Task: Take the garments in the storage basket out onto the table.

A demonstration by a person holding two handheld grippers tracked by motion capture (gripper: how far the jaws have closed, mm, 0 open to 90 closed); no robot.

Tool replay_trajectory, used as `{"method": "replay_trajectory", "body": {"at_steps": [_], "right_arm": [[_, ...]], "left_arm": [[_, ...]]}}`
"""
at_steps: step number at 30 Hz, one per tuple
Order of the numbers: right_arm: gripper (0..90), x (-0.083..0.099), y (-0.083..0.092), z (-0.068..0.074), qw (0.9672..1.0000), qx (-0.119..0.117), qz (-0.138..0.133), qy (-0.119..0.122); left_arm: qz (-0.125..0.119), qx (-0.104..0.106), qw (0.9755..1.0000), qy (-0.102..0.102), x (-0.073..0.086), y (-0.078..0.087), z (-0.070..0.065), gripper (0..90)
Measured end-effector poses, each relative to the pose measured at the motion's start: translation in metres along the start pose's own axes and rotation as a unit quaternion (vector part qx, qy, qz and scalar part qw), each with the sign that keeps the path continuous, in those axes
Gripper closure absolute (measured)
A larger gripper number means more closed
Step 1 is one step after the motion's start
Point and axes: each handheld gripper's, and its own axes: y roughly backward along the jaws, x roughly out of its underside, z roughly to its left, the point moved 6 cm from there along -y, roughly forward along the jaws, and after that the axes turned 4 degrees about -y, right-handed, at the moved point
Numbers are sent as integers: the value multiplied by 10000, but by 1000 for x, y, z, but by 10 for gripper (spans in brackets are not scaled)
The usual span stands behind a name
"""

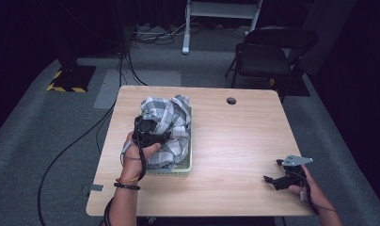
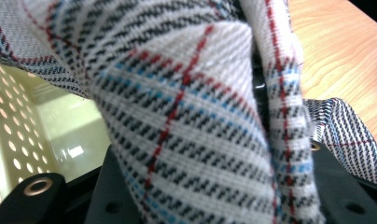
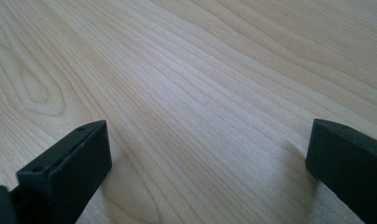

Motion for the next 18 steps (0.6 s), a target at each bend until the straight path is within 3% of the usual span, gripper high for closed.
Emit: {"method": "replay_trajectory", "body": {"at_steps": [18], "right_arm": [[0, 0, 0, 0, 10000, -1, 0, -1]], "left_arm": [[-221, 108, 9993, -277, -11, 13, -21, 557]]}}
